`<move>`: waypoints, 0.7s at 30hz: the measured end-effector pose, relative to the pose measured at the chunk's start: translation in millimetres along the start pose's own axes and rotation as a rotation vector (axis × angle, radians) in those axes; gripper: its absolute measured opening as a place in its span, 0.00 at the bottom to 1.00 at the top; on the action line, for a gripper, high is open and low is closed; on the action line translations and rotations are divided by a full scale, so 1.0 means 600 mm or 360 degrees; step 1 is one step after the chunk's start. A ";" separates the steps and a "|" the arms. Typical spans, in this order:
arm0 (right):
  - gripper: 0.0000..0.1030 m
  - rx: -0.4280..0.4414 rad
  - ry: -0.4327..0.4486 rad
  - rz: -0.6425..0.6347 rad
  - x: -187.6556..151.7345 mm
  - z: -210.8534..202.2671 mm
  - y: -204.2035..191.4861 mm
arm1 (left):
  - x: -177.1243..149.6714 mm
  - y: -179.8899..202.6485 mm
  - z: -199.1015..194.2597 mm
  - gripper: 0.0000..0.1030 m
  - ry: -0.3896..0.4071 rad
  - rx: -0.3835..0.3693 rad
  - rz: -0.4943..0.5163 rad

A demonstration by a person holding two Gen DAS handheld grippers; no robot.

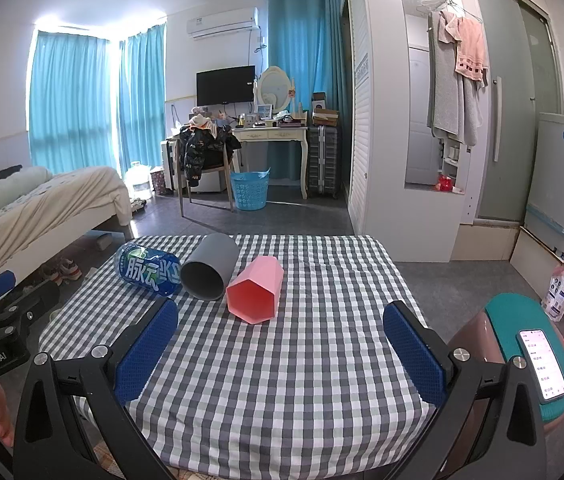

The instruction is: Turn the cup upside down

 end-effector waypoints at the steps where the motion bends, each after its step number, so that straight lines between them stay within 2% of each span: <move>1: 1.00 0.0000 -0.0001 0.0000 0.000 0.001 -0.001 | 0.000 0.000 0.000 0.97 0.0000 0.0000 0.0000; 21: 1.00 0.0004 -0.0010 0.0005 -0.003 0.003 -0.005 | -0.001 0.000 0.001 0.97 -0.0003 -0.0001 0.0001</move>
Point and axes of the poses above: each gripper's, at about its wrist camera, not at the fingertips, and z roughly the way its jaws point, y to its right, x to its top, the point moved 1 cm from there along z, roughly the way its jaws point, and after that the axes turned 5 degrees about -x, right-handed, at the moved point
